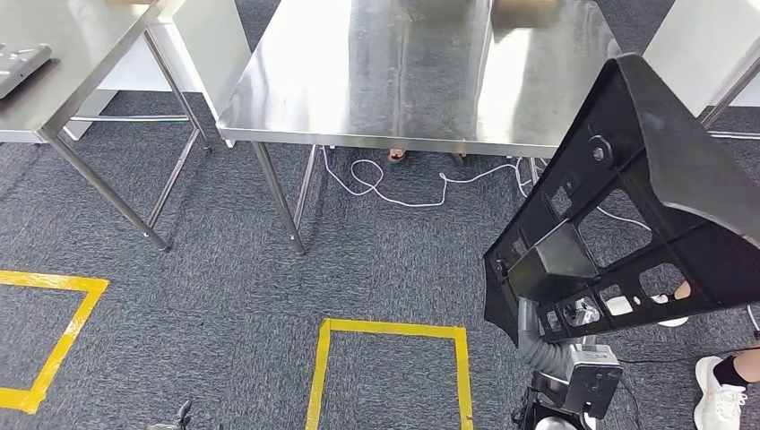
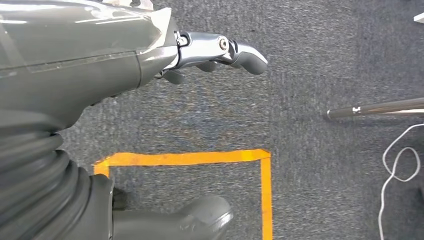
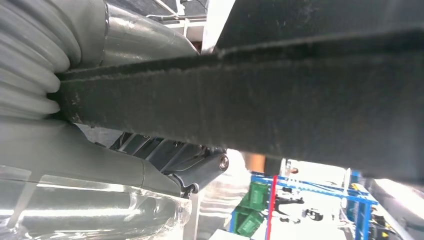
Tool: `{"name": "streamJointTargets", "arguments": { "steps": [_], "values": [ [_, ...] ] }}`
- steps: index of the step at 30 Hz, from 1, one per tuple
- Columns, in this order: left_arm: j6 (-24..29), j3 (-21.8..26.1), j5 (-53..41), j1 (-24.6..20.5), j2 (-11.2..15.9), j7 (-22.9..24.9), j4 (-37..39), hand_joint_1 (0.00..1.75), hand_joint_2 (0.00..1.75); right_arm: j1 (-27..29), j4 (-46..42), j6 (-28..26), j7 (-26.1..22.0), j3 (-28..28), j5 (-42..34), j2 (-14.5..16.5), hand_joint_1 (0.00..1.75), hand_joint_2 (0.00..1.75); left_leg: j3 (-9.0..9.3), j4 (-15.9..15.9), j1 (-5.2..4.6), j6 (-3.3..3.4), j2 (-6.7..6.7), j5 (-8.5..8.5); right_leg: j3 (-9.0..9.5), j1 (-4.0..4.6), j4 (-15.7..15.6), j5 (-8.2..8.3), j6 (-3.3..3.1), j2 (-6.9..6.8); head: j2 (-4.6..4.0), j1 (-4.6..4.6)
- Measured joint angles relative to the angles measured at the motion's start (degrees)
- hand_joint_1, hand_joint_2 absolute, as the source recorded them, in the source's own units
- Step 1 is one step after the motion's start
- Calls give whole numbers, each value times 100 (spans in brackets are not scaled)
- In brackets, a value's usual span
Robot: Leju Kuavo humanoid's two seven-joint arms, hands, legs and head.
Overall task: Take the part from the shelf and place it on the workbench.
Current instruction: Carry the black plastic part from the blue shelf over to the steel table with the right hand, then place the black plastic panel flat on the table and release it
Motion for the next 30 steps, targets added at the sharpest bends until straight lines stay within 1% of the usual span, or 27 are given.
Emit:
{"name": "streamJointTargets", "arguments": {
  "steps": [1,2,3,5,7,8,9,11,12,13,14,15,16,17,18,19,20,21,22,23,24,25,26,27,28,29,30],
  "values": [
    [3,1,5,-5,3,0,0,0,175,-6,2,4,-12,1,-8,0,175,175,143,-387,-17,44,0,220,40,17,-1,-36,18,5,0,2],
    [8,1,8,-10,5,0,0,0,175,-12,4,7,-20,2,-18,0,175,175,253,-668,-36,81,1,354,53,30,-4,-67,41,15,0,4],
    [16,1,10,-14,7,0,0,0,175,-20,8,9,-24,3,-30,0,175,175,317,-819,-57,112,3,396,56,39,-11,-95,71,24,0,4],
    [41,2,12,-21,9,0,-1,0,175,-34,18,12,-30,6,-51,0,175,175,372,-886,-87,155,7,374,54,44,-41,-126,128,40,0,3],
    [60,5,15,-29,3,-1,-1,0,175,-47,27,13,-35,9,-61,-1,175,175,467,-989,-72,207,43,403,53,54,42,-187,164,28,0,11],
    [63,5,16,-33,0,-1,0,0,175,-59,33,12,-39,11,-64,-2,175,175,517,-1046,-58,232,70,421,-29,63,228,-277,162,21,0,19],
    [66,6,17,-35,-3,-1,1,0,175,-70,42,12,-42,13,-70,-3,175,175,546,-1083,-48,254,103,429,-182,61,536,-406,146,14,0,29],
    [69,7,21,-37,-4,0,4,0,175,-88,71,12,-45,16,-86,-6,175,175,568,-1091,-56,282,157,404,-624,54,1261,-654,127,10,1,37],
    [70,8,24,-37,-4,0,9,0,175,-92,87,12,-45,16,-97,-9,175,175,581,-1089,-58,286,184,386,-783,49,1473,-683,150,9,1,38],
    [69,8,26,-39,-4,0,19,0,175,-98,103,12,-44,16,-107,-14,175,175,599,-1087,-58,283,213,365,-845,44,1487,-618,195,2,1,40],
    [68,7,25,-41,-7,0,30,0,175,-109,117,12,-43,16,-116,-21,175,175,629,-1084,-56,273,245,339,-791,37,1271,-459,257,-26,0,46],
    [66,7,25,-44,-10,0,42,0,175,-125,127,12,-40,16,-125,-28,175,175,667,-1078,-55,254,279,306,-655,29,901,-251,317,-111,0,47],
    [64,6,25,-48,-12,0,54,0,175,-145,136,12,-38,16,-133,-36,175,175,705,-1062,-70,228,315,266,-512,29,521,-51,348,-253,0,53],
    [63,5,25,-50,-13,-1,67,0,175,-166,142,13,-35,16,-143,-42,175,175,738,-1043,-89,196,356,218,-386,30,221,103,336,-357,0,54],
    [62,6,25,-52,-12,0,78,0,175,-182,146,13,-33,15,-151,-44,175,175,762,-1026,-107,168,398,180,-317,36,58,186,300,-428,1,47],
    [62,7,24,-56,-10,0,88,0,175,-193,149,13,-32,14,-158,-46,175,175,780,-1015,-122,144,447,151,-299,46,13,217,252,-428,1,46],
    [62,7,24,-60,-9,0,96,0,175,-198,149,13,-30,13,-164,-49,175,175,791,-1013,-119,128,499,132,-291,50,9,227,214,-358,1,39],
    [63,7,24,-66,-8,1,99,0,175,-200,149,12,-30,12,-166,-51,175,175,801,-1015,-113,117,541,126,-295,51,8,231,198,-315,1,35],
    [63,7,24,-78,-8,0,102,0,175,-200,149,12,-30,11,-168,-53,175,175,803,-1005,-96,94,553,103,-293,32,3,238,179,-263,0,39],
    [63,5,20,-90,-10,0,103,0,175,-203,149,12,-30,10,-169,-54,175,175,786,-940,-77,64,488,43,-287,8,-2,245,161,-210,0,35],
    [62,3,14,-101,-11,0,105,0,175,-207,149,12,-30,11,-170,-54,175,175,724,-776,-55,30,378,-74,-279,-16,-7,250,137,-157,1,33],
    [61,1,8,-109,-11,0,113,0,175,-211,149,12,-30,13,-170,-52,175,175,600,-488,-32,-9,246,-245,-272,-35,-10,255,108,-99,1,31],
    [61,-1,2,-109,-11,0,125,0,175,-213,149,12,-30,15,-170,-51,175,175,423,-109,-17,-39,128,-433,-270,-34,-10,254,87,-48,1,28],
    [61,0,0,-106,-9,0,140,0,175,-212,151,12,-30,16,-172,-50,175,175,218,279,-5,-61,69,-582,-268,-32,-10,253,69,2,1,29],
    [62,1,0,-104,-7,0,157,0,175,-211,156,12,-30,17,-175,-51,175,175,50,555,6,-76,45,-639,-264,-31,-9,252,61,50,1,28],
    [64,2,-2,-105,-6,0,170,0,175,-209,163,11,-30,17,-181,-51,175,175,-33,635,15,-81,37,-583,-257,-31,-9,250,60,96,1,28],
    [71,2,-5,-110,-6,0,181,0,175,-210,172,9,-30,18,-189,-52,175,175,-13,494,23,-77,34,-421,-246,-32,-9,248,61,138,1,29]
  ]
}}
